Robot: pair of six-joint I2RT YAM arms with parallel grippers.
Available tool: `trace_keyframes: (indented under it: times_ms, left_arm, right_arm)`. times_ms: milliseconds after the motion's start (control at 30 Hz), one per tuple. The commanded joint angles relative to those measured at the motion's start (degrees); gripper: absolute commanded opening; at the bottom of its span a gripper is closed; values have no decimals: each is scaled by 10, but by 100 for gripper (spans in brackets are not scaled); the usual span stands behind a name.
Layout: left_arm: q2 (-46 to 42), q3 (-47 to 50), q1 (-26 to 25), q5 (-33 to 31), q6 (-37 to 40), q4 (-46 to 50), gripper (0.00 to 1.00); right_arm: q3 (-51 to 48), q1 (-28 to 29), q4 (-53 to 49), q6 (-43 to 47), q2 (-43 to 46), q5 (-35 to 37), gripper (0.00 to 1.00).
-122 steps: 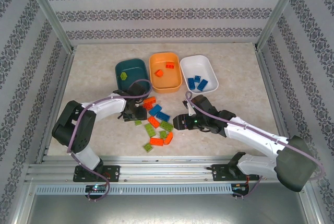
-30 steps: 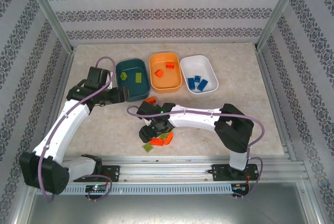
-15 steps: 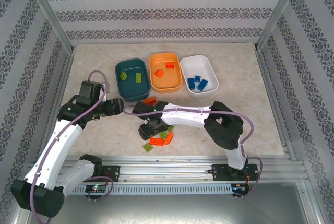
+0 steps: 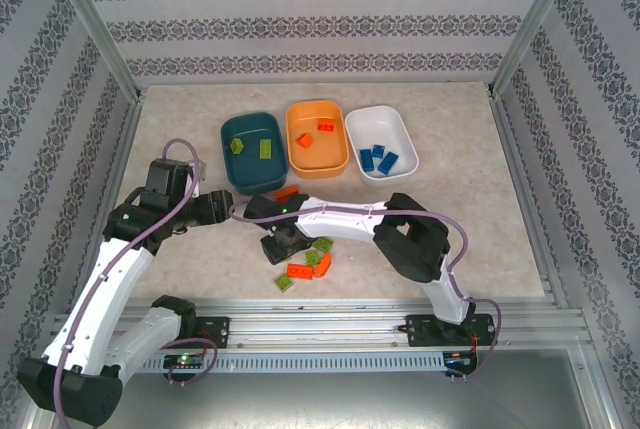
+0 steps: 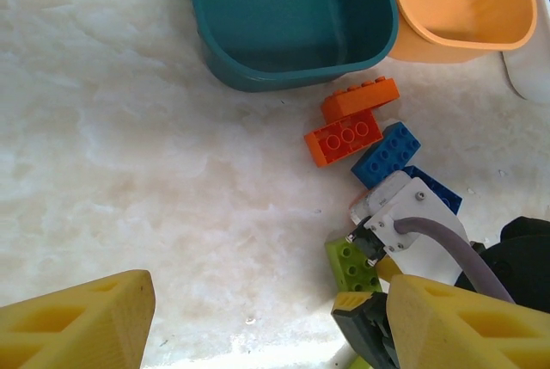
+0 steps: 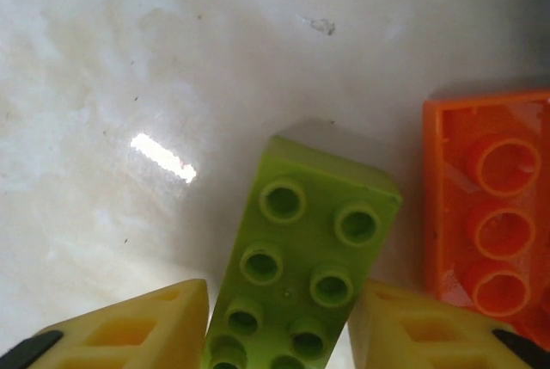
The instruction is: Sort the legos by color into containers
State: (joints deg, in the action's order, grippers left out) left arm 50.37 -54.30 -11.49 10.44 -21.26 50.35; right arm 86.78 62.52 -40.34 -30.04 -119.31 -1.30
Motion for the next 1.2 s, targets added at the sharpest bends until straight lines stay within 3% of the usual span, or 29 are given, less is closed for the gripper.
trace_keyframes:
  times_ms: [0, 267, 400, 467, 700, 933, 1167]
  left_arm:
    - [-14, -2, 6, 10, 7, 19, 72]
    - [-23, -5, 6, 12, 5, 23, 73]
    - [-31, -4, 6, 17, 1, 20, 73]
    - [-38, -5, 6, 16, -1, 21, 73]
    - [-71, -23, 7, -15, -4, 28, 73]
    - [-105, -39, 7, -52, -8, 32, 75]
    - [-87, -30, 7, 19, -9, 18, 78]
  right_arm:
    - [19, 5, -19, -7, -22, 34, 43]
    - [34, 4, -25, -11, -41, 41, 44]
    - [36, 3, -24, -12, -44, 44, 36]
    - [31, 4, -17, -13, -36, 46, 32]
    - [6, -6, 20, -9, 35, 23, 32]
    - [-34, -74, 98, -17, 142, -60, 31]
    - [53, -163, 96, 3, 122, -117, 32]
